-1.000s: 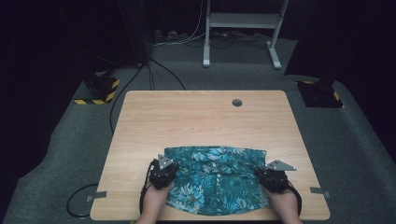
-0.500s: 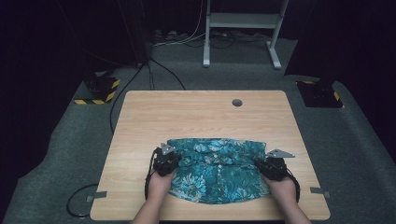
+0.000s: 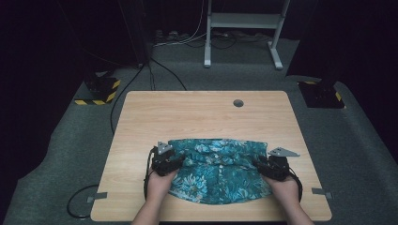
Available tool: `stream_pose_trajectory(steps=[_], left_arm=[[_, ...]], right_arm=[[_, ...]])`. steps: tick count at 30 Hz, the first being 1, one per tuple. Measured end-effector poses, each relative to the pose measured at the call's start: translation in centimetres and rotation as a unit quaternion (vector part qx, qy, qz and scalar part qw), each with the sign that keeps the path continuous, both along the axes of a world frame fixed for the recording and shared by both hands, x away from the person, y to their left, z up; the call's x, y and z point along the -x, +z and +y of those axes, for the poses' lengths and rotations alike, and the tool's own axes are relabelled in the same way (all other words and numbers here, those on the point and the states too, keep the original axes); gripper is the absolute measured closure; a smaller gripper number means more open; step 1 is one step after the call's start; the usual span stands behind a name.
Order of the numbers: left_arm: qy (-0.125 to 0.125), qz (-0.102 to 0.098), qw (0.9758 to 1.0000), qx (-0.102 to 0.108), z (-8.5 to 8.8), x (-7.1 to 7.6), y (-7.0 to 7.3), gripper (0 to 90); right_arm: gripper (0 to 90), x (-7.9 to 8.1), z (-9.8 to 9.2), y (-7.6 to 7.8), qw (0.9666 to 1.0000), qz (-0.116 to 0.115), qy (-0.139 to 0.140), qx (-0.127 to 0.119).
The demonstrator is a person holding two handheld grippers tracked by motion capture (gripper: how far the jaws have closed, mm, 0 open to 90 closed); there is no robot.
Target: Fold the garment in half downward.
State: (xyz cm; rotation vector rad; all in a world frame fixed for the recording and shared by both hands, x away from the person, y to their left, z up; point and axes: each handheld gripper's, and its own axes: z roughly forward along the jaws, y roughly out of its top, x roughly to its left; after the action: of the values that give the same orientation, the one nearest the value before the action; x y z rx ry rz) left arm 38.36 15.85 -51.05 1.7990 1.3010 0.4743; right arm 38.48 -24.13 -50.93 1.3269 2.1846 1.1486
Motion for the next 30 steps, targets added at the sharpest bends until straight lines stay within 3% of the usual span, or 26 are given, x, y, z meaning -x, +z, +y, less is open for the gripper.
stream_pose_trajectory(steps=[5, 11, 17, 30], left_arm=[[-0.016, -0.017, 0.9997, 0.005, -0.9, -0.4, 1.7, 32.1], [-0.042, 0.0, 0.9991, 0.003, -2.6, -1.8, 1.9, 25.3], [-0.049, 0.024, 0.9985, -0.001, -3.8, -3.4, 0.9, 28.2], [-0.056, 0.06, 0.9966, -0.014, -5.8, -6.0, -0.9, 36.6]], right_arm=[[49.6, -0.1, 0.7, 1.7, 0.9996, -0.022, 0.014, -0.007], [43.2, -1.3, 1.5, 2.2, 0.9994, -0.025, 0.015, -0.017], [45.7, -2.5, 2.5, 1.4, 0.9995, -0.011, 0.013, -0.026], [52.1, -5.3, 5.9, -0.6, 0.9995, 0.024, 0.015, -0.012]])
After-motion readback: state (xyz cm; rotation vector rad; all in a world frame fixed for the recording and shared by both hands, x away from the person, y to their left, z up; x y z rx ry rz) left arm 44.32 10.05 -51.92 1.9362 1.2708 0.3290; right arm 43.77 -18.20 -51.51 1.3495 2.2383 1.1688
